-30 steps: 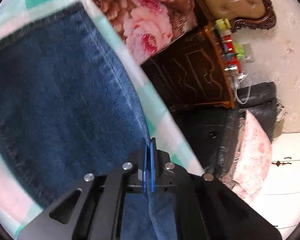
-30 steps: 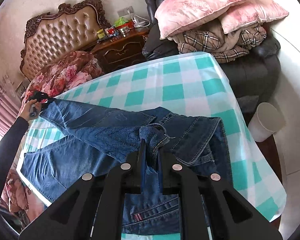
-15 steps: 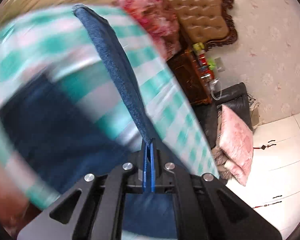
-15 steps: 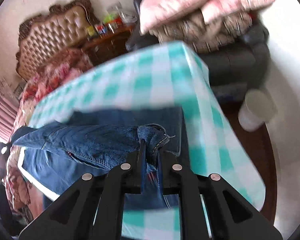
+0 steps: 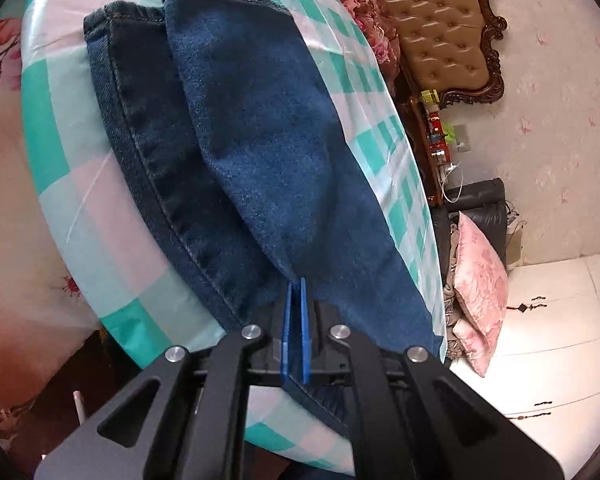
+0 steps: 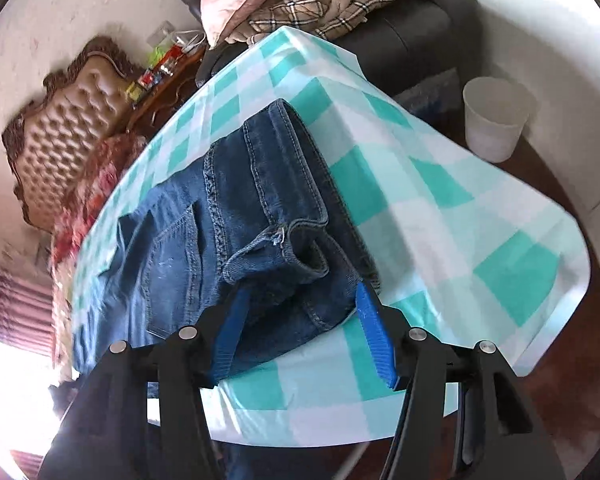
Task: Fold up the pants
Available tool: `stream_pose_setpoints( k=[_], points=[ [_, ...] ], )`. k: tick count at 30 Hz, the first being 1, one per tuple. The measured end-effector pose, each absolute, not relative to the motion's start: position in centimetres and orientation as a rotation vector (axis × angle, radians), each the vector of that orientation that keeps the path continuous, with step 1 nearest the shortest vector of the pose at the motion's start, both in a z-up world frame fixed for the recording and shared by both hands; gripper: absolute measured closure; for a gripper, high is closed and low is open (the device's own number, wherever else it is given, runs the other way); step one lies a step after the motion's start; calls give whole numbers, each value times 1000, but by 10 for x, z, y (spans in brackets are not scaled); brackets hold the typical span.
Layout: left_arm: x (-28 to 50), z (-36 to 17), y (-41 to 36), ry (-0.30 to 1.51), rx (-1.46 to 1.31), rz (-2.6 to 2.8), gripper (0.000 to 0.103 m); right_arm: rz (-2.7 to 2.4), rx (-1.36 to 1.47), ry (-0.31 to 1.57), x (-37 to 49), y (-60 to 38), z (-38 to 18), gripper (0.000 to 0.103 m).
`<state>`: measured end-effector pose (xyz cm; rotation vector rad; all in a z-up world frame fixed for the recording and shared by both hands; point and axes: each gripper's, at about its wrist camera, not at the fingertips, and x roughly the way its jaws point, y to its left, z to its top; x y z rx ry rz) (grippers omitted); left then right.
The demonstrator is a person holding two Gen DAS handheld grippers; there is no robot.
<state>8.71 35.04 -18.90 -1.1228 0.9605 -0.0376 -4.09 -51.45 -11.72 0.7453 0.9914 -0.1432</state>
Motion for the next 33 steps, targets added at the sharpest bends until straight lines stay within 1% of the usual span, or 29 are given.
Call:
stream_pose_setpoints(
  k=[1,4,7,10,14,15,16,18,20,22,23,24,25,26,27,28,33],
  points=[
    [86,-190,351,954,-1136,-41,87,-146,782,981,-44,-516,-118,47],
    [84,-189,349,932,-1143,-57,83,-131,866,949,-50,-518,-120,47],
    [80,-191,355,899,-1193,-61,79,-112,859,931,-47,-511,-114,47],
    [82,-189,362,860,-1212,-60,77,-116,813,941,-36,-502,-111,46],
    [85,-198,366,858,-1266,-52,76,-131,799,975,-22,-496,-118,44],
    [87,-199,368,860,-1268,-44,75,-137,794,975,-21,-495,-117,40],
    [90,-201,370,858,-1272,-36,75,-133,793,974,-20,-494,-117,32],
    [94,-205,377,859,-1282,-10,75,-135,779,984,-17,-491,-118,25],
    [103,-207,381,864,-1284,8,75,-158,739,999,-11,-487,-118,25],
    [110,-207,382,873,-1285,8,78,-190,749,1013,-6,-489,-121,26],
    [113,-205,382,880,-1266,10,78,-206,768,1021,-5,-492,-124,32],
    [117,-202,381,893,-1242,18,85,-226,780,1028,-4,-494,-125,43],
    [117,-201,380,899,-1234,18,96,-256,773,1038,-3,-496,-124,60],
    [119,-199,380,904,-1226,14,98,-281,750,1048,-3,-496,-123,69],
    [121,-196,381,902,-1221,10,99,-299,731,1057,-3,-496,-123,80],
    [123,-191,380,899,-1210,7,99,-303,736,1064,-5,-498,-124,83],
    [129,-182,381,905,-1185,5,101,-292,768,1075,-10,-502,-128,89]
  ],
)
